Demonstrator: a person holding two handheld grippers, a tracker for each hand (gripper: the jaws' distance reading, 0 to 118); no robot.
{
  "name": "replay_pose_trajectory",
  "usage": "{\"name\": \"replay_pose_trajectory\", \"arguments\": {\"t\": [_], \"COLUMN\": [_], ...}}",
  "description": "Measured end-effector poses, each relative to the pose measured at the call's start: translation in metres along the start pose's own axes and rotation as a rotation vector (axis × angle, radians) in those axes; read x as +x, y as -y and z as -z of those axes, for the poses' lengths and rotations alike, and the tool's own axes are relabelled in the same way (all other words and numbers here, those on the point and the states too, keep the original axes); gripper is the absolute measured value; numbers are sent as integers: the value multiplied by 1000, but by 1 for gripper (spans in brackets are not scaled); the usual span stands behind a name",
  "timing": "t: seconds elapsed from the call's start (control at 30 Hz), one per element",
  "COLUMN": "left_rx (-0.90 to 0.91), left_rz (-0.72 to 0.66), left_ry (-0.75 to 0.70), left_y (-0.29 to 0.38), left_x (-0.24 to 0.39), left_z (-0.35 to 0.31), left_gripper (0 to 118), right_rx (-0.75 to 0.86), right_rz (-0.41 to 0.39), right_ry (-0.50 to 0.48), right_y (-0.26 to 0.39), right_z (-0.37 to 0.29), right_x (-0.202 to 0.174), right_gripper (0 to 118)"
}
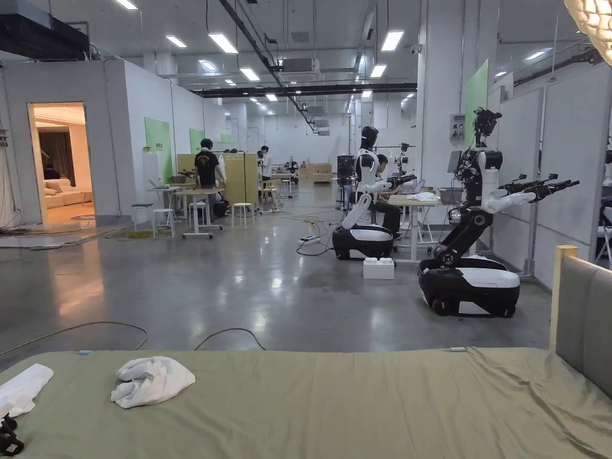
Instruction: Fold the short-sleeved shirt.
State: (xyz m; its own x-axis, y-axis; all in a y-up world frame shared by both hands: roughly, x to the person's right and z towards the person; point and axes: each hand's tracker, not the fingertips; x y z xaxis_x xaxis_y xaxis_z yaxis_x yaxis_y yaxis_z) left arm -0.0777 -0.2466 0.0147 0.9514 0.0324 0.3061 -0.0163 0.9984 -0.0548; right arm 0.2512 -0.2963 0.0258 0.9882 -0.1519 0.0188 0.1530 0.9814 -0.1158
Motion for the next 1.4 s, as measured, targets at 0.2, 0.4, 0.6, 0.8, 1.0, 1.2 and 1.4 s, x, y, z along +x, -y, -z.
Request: {"name": "replay_pose_trajectory", "arguments": {"t": [0.2,0.4,0.6,0.8,1.0,1.2,1.4], "left_rx": [-7,-46,-57,-66,-75,-75,-77], "left_rz": [-28,-72,-74,-67,-52,-49,-42], "left_ry": [43,-6,-3,-1,8,10,6], "left_y": [-4,-6,-5,-3,-1,0,0], "left_x": [0,-3,-4,-2,1,0,-1], "left_z": [0,9,10,13,14,14,13], "left_gripper": [111,111,111,111,111,111,111], "right_rx": [-152,-566,-509,-503,-467,-472,-405], "right_rz": [191,446,448,388,302,285,311], "right_ry": [135,172,150,148,159,132,88], "right_y": [-6,-9,-2,-8,2,2,7], "right_z": [22,47,48,50,48,47,44], "right_x": [1,10,15,11,7,1,3], "right_gripper": [118,118,118,118,118,118,118]}}
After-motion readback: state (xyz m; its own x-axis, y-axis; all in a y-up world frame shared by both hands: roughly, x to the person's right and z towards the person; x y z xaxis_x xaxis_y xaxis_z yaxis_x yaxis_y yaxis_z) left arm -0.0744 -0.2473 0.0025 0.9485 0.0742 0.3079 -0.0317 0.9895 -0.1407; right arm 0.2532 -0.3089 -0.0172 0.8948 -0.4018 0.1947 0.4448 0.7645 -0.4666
